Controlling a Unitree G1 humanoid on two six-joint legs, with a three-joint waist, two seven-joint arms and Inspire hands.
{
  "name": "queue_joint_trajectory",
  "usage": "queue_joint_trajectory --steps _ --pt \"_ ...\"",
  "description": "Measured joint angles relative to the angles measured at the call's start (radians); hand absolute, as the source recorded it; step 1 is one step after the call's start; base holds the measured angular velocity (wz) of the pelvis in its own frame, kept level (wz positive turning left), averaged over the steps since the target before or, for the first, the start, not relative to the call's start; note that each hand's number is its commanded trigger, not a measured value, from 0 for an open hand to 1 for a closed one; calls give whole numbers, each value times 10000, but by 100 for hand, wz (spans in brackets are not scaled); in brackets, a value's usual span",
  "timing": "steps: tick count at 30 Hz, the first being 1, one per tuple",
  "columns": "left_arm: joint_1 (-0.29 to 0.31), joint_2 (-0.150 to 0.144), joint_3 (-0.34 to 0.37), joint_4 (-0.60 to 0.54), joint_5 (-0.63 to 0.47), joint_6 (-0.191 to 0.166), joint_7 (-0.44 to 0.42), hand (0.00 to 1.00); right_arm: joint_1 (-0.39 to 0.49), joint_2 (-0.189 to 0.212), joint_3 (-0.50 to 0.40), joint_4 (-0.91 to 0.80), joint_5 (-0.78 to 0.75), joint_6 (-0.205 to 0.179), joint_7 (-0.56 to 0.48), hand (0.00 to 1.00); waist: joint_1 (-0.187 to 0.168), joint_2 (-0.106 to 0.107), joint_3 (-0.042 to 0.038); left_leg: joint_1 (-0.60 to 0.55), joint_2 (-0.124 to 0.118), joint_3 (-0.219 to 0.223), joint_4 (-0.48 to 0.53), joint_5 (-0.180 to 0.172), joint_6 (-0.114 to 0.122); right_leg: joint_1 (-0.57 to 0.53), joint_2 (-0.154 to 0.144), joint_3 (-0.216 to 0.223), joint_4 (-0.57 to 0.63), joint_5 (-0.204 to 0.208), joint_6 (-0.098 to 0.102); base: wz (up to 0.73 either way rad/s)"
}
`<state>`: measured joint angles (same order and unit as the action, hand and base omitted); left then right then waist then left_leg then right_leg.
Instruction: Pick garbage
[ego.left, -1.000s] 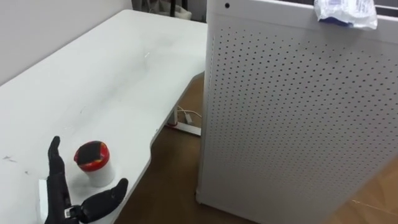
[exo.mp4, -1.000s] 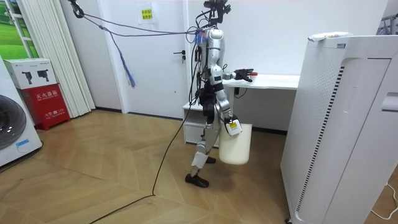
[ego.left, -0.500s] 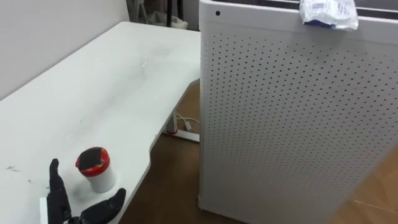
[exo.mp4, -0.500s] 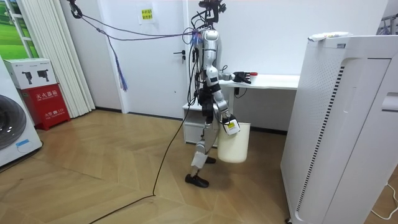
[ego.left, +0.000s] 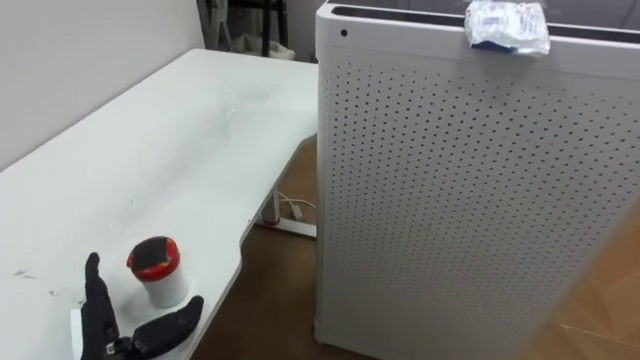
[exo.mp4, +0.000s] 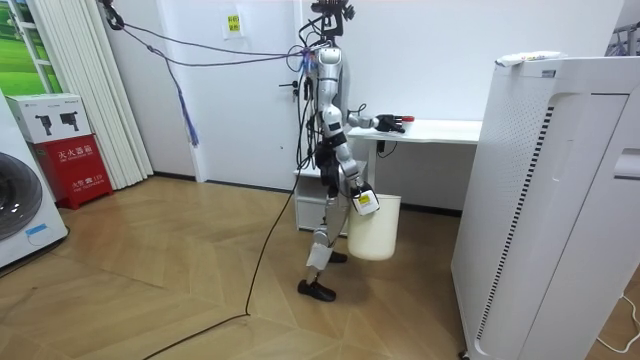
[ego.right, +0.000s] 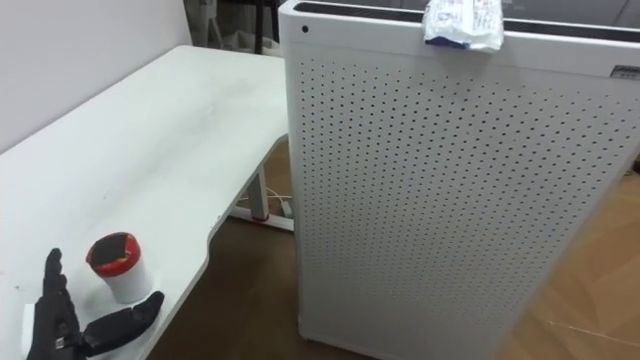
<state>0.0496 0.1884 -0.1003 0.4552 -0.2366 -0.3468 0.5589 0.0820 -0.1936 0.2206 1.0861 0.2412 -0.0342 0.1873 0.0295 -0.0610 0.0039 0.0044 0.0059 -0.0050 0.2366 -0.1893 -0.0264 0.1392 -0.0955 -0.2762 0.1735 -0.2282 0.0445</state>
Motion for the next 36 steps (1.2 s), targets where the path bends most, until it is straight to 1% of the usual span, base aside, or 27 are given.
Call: queue_joint_trajectory --steps 2,6,10,13,14,15,16,17,19,21,22,24,25,27,32,36 --pt "-157 -7 23 40 -259 125 7 0 4 4 -15 -36 -19 136 -1 100 -25 18 -11 -3 5 13 0 2 4 -5 -1 3 5 27 1 -2" --pt "-534 -6 93 167 -527 436 11 0 4 2 -20 -195 -70 167 0 100 -65 47 -29 -20 15 13 12 18 23 -21 2 -10 35 50 -3 0" --pt "-1079 -5 185 622 -665 620 11 0 -2 -3 -21 -212 -117 168 -7 100 -135 123 -51 -94 15 12 112 21 27 -28 1 -16 46 58 -1 1" --pt "-1406 26 234 940 -991 695 -32 0 0 -4 -36 -229 -121 168 -20 100 -231 173 -35 -108 18 44 170 21 28 -47 -2 17 67 67 2 -2" --pt "-1475 28 278 965 -1085 774 -49 41 -1 -8 -44 -229 -121 168 -21 100 -242 210 -38 -110 27 75 171 22 29 -88 -6 39 112 67 2 -9" --pt "-1504 30 318 1020 -1110 800 -92 53 -1 -11 -48 -231 -119 168 -21 100 -243 240 -31 -109 38 121 171 23 30 -118 -6 83 129 67 1 -10" --pt "-1511 32 329 1062 -1127 798 -111 83 0 -12 -49 -231 -119 168 -20 100 -249 315 -52 -106 43 142 171 23 31 -124 -5 106 131 72 -2 -9" --pt "-1583 38 340 1255 -1209 771 -166 100 4 -27 -48 -232 -102 169 -20 100 -262 325 -20 -107 51 177 170 23 32 -135 -5 125 132 90 1 -6" --pt "-1815 51 393 1641 -1296 806 -208 100 5 -72 -48 -292 -102 261 -37 100 -267 473 -8 -107 57 232 130 28 41 -170 -5 156 142 120 6 -5" --pt "-1933 55 498 1855 -1357 799 -199 100 11 -71 -32 -340 -108 363 -37 100 -274 522 -8 -98 62 258 34 47 65 -179 -3 217 152 123 5 0" --pt "-1964 76 582 1944 -1364 794 -198 100 15 -71 -23 -341 -110 379 -33 100 -269 526 -11 -82 62 267 8 62 65 -179 -3 235 154 123 5 0" --pt "-2030 299 842 2353 -1467 772 -193 100 14 -72 -5 -342 -103 402 -12 100 -264 521 -8 -13 57 307 2 103 67 -165 -11 255 150 123 5 -2" --pt "-2041 365 918 2436 -1502 775 -208 100 14 -72 3 -342 -102 402 -11 100 -265 519 -8 -10 56 321 7 103 67 -164 -12 254 150 123 5 -5" --pt "-2186 510 1017 2634 -1885 777 -210 100 14 -72 22 -342 -96 412 -11 100 -271 492 2 -16 26 333 10 106 73 -165 -39 256 132 133 23 0" --pt "-2473 676 1150 3000 -2461 795 -214 100 -23 -69 36 -347 -116 472 40 100 -291 463 11 -92 -31 356 13 119 102 -212 -88 276 106 152 61 0" --pt "-2490 674 1145 2996 -2620 821 -251 100 -26 -68 36 -395 -139 501 74 100 -374 462 12 -112 -31 357 12 128 115 -205 -92 259 96 151 62 4"
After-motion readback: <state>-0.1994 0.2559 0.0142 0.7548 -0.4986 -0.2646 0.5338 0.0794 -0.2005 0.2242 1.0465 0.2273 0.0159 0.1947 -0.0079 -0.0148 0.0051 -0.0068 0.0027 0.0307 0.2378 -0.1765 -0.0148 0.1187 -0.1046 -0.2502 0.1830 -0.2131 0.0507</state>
